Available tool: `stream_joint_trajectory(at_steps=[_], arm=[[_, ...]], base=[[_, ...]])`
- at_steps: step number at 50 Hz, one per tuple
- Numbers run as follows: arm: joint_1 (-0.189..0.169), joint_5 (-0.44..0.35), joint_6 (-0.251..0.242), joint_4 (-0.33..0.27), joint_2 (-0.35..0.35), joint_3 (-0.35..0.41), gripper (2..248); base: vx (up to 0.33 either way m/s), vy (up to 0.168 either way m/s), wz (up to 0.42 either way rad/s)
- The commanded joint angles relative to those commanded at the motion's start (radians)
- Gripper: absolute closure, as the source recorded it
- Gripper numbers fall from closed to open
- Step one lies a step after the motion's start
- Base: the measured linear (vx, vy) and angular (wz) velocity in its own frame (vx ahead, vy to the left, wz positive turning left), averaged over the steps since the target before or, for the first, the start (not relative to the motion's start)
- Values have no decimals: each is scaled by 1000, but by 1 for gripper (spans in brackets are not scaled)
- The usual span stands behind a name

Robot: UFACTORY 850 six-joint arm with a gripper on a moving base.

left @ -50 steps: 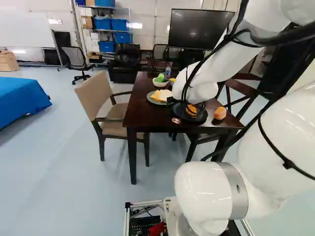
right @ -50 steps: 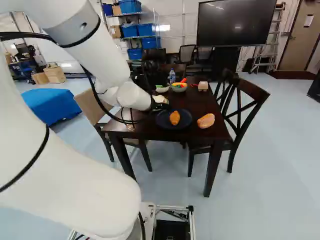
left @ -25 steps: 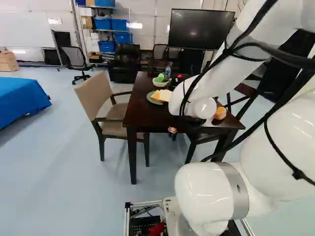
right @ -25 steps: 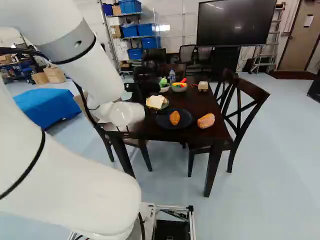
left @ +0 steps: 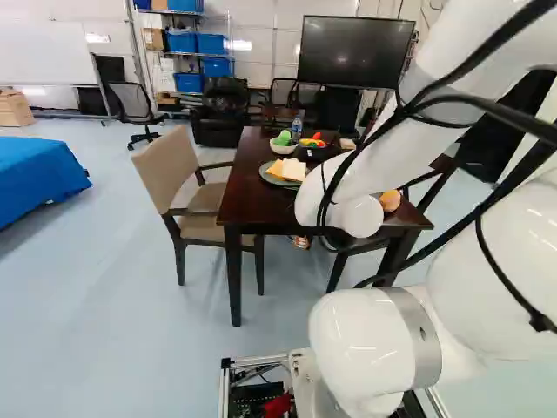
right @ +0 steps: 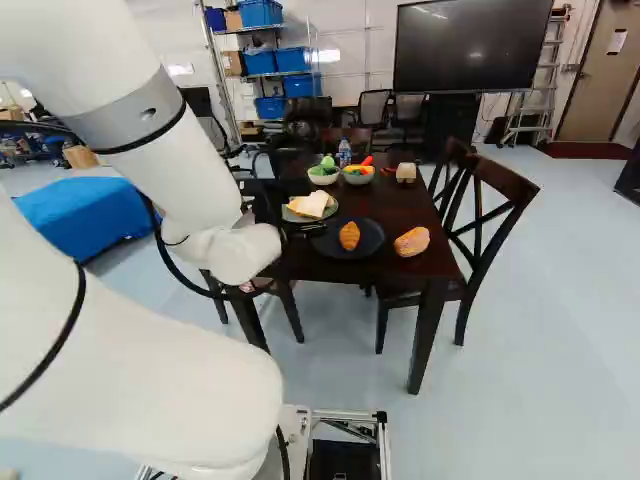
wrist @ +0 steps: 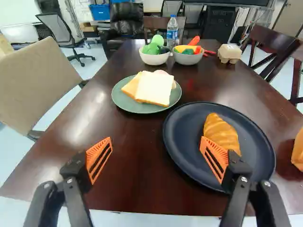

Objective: Move the croissant to the empty plate

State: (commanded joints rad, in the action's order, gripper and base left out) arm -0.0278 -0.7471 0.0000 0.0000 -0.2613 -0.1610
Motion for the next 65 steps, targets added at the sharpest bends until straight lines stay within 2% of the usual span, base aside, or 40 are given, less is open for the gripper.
stream_joint_trajectory(at_steps=[30,65], arm=[[24,-109,0,0,-16,64,3],[28,-126,0,0,-18,74,3]], base=[[0,0,0],[0,0,0]])
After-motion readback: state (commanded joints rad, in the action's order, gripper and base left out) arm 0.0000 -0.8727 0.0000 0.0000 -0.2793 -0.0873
